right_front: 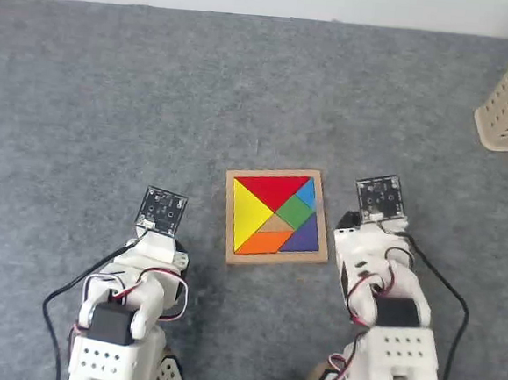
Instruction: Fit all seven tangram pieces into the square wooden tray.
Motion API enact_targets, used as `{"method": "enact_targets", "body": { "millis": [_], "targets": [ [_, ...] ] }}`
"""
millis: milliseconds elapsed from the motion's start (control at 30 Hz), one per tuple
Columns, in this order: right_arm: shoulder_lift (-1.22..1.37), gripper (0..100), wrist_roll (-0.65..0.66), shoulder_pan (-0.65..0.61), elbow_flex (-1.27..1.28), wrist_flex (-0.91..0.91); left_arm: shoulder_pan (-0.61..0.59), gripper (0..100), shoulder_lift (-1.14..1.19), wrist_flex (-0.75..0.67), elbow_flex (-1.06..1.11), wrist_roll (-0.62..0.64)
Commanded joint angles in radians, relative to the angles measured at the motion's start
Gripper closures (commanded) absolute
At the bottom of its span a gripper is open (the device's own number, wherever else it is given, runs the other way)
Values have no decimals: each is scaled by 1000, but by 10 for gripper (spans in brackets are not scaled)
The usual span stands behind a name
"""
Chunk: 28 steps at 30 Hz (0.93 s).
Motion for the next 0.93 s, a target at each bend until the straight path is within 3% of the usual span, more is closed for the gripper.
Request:
{"method": "enact_targets", "body": {
  "millis": [0,67,300,533,900],
  "targets": [
    [-189,990,-2,-1,-71,254,-2,988,-21,6,-19,6],
    [-280,988,-2,1,-75,311,-2,988,-21,6,-19,6],
    [-538,989,38,-2,83,263,-2,988,-21,6,-19,6],
    [-519,989,109,2,180,68,-2,988,-21,6,-19,6],
    [-527,989,109,-2,178,77,-2,988,-21,6,-19,6]
  ]
}}
